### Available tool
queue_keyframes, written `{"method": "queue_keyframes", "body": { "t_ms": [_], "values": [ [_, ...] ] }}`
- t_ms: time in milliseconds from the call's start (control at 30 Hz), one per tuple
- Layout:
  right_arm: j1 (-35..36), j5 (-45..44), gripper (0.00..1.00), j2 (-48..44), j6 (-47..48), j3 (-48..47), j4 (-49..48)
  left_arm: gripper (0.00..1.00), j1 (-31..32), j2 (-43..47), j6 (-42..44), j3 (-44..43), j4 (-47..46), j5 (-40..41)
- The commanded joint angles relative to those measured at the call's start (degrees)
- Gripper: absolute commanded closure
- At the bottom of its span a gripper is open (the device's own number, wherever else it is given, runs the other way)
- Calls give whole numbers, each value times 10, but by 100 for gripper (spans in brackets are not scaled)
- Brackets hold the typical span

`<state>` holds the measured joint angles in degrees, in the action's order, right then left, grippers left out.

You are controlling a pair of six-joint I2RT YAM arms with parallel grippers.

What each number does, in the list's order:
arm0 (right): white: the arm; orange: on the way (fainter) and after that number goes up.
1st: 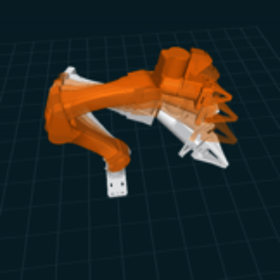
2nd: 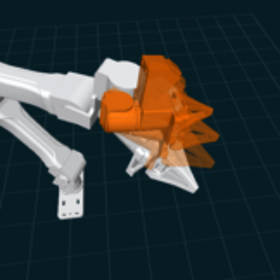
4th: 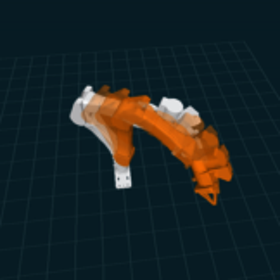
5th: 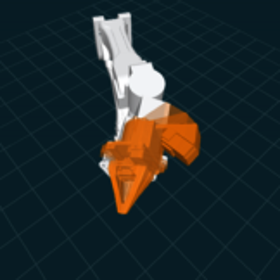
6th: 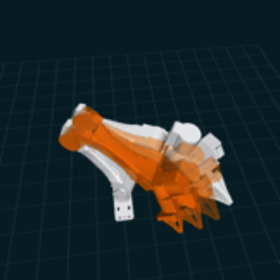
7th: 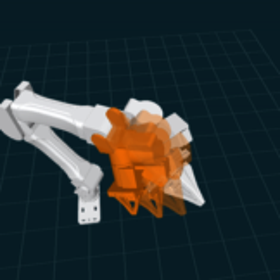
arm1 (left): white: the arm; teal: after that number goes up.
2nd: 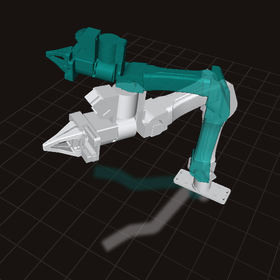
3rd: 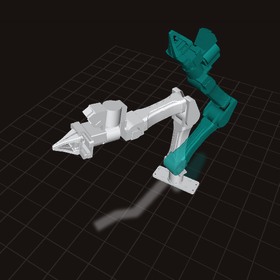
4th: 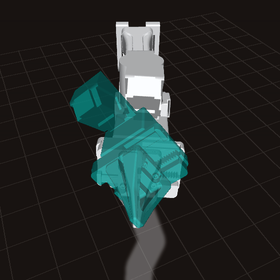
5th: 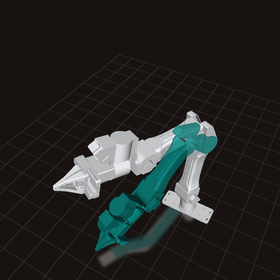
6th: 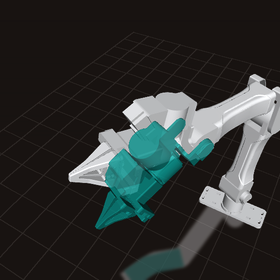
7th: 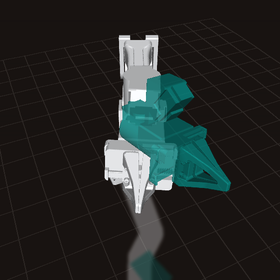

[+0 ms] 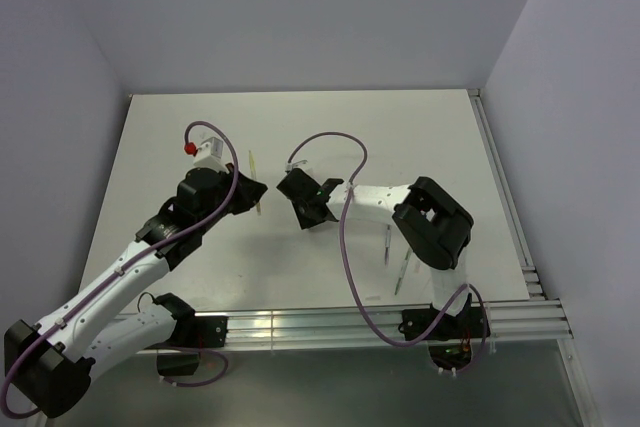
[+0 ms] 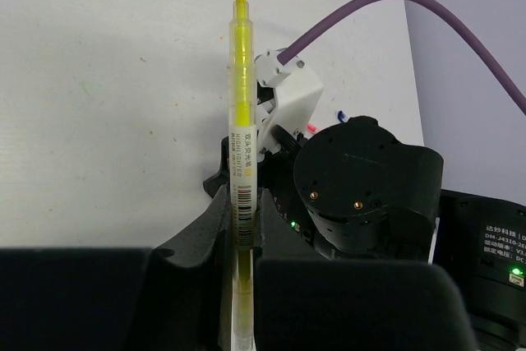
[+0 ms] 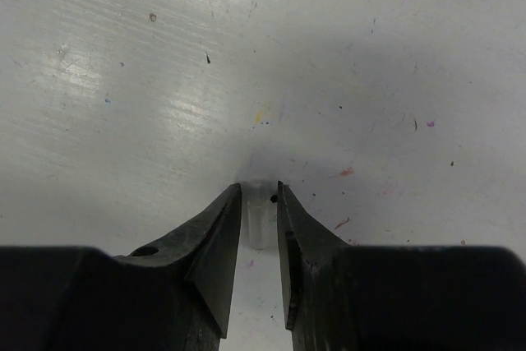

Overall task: Insert the pens into the pen caps
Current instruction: Insert the pen cap onto the pen.

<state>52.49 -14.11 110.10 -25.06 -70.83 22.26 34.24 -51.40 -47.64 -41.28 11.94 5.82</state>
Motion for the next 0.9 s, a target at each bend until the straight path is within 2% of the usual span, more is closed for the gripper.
{"method": "queue_keyframes", "body": {
  "t_ms": [0,200,300,433,500,600,733,867],
  "values": [
    [5,-7,69,14,-4,10,30,100,-4,9,11,-31,-5,-4],
    [6,2,72,21,-5,17,31,100,-3,1,11,-35,-6,-8],
    [7,8,79,23,-6,22,31,100,-3,1,11,-38,-5,-6],
    [8,16,96,24,-11,30,30,100,-3,-3,12,-42,-5,-10],
    [7,20,100,17,-19,32,28,100,-4,-5,15,-43,-8,-14],
    [-2,14,100,-39,-28,35,24,100,-4,-10,19,-43,-17,-28],
    [-59,46,100,-131,-41,51,-1,100,-4,-12,25,-44,-35,-54],
    [-109,68,100,-232,-46,55,-20,100,-3,-24,47,-44,-95,-125]
  ]
}}
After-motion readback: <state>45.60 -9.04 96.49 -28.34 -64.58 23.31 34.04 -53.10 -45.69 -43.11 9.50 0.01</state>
